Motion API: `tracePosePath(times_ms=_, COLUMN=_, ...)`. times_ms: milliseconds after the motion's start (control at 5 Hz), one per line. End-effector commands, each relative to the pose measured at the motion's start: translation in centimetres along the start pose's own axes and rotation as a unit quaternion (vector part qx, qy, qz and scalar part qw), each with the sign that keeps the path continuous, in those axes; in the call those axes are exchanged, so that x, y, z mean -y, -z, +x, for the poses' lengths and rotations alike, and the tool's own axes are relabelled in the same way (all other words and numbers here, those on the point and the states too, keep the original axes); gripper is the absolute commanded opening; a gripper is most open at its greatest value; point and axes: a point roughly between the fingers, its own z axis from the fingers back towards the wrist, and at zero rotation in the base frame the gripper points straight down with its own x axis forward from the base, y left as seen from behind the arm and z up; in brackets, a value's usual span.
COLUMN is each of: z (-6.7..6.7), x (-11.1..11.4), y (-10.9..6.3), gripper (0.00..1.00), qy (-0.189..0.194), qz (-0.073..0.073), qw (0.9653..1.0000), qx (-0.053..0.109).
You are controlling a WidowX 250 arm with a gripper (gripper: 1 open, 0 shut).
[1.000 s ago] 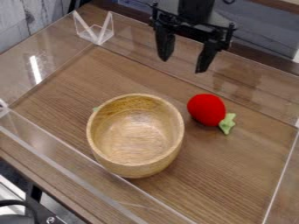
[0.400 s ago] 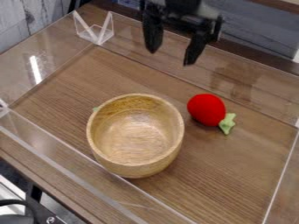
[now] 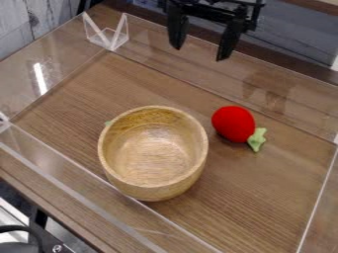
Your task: Move the red object to the right side of the table
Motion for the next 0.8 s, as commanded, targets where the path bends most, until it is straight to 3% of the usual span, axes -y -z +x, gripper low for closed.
tracePosePath(times_ms=0, z=0.9, x=-2.5, y=-0.4, gripper=1.00, qy=0.032, qz=0.001, qw=0.9994, qx=0.012)
tracePosePath(times_ms=200, z=2.3, x=-7.2, y=-0.2, gripper=1.00, qy=0.055, qz=0.004, qw=0.9982, qx=0.024)
tracePosePath(times_ms=400, z=3.5, x=-11.7, y=-0.6, gripper=1.00, qy=0.011, qz=0.011, qw=0.9993, qx=0.033)
tracePosePath(times_ms=600, z=4.2, x=-14.5, y=-0.4, gripper=1.00, qy=-0.027, qz=0.009, qw=0.9992, qx=0.029)
